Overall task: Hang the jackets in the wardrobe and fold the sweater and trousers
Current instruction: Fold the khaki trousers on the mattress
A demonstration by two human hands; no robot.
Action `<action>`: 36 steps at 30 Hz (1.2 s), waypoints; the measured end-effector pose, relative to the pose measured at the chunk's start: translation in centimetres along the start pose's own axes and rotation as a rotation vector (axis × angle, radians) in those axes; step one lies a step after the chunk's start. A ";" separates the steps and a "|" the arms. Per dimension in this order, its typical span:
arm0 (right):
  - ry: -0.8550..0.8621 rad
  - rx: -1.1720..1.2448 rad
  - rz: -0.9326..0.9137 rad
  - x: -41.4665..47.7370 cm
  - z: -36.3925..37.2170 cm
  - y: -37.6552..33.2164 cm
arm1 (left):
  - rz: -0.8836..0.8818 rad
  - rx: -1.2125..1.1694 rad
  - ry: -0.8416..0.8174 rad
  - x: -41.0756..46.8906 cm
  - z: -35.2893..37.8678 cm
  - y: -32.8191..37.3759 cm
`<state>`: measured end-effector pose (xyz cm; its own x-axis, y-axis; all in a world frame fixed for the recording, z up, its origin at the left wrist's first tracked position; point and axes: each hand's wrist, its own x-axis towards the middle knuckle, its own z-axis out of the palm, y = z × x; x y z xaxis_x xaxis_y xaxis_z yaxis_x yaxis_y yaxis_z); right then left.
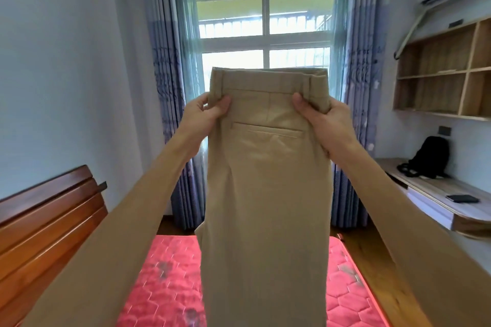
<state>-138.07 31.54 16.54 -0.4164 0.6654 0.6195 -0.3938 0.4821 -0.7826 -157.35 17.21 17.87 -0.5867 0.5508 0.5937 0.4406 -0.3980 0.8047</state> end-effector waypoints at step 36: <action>-0.124 -0.484 0.197 16.7 -1.4 13.2 | -0.173 0.378 -0.008 15.9 3.1 -11.8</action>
<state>-149.06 49.82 16.51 -0.5496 0.7118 0.4374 0.1122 0.5817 -0.8056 -169.77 32.96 17.82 -0.6698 0.5919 0.4484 0.5549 -0.0023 0.8319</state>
